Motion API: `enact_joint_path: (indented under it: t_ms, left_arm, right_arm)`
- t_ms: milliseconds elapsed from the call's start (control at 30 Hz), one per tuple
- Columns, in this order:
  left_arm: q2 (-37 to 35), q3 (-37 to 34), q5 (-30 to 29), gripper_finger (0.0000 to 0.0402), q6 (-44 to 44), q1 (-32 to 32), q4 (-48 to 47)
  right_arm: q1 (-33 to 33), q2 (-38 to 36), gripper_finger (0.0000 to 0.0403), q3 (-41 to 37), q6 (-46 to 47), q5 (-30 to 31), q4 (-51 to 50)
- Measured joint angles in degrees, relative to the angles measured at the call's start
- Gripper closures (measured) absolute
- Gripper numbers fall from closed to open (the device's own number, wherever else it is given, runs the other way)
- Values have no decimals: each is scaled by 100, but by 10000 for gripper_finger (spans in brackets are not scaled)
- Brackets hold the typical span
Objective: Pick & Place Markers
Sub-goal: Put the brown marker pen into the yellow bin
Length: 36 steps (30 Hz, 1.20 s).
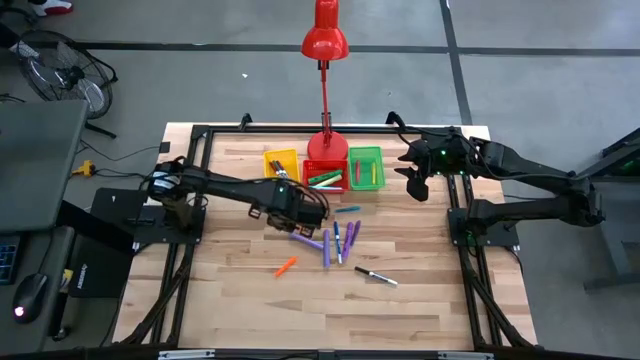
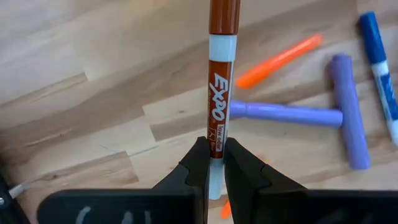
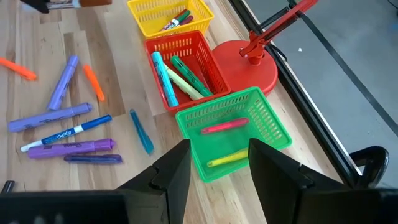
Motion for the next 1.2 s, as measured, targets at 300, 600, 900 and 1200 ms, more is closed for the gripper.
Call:
enact_joint_path:
  t_ms: [300, 600, 900, 1200]
  left_arm:
    - [-482, 19, -320, 376, 29, 446, -401]
    - [-966, 4, -759, 376, 249, 1049, -633]
    - [-945, -59, -756, 376, 745, 1942, 145]
    - [-795, -83, -614, 376, 448, 2621, 238]
  right_arm:
    - [0, 0, 254, 0, -94, -2, 0]
    - [-1, -2, 254, 0, -157, 11, 0]
    - [-2, -2, 254, 0, -186, 4, 0]
    - [-2, -2, 253, 0, -186, 2, 2]
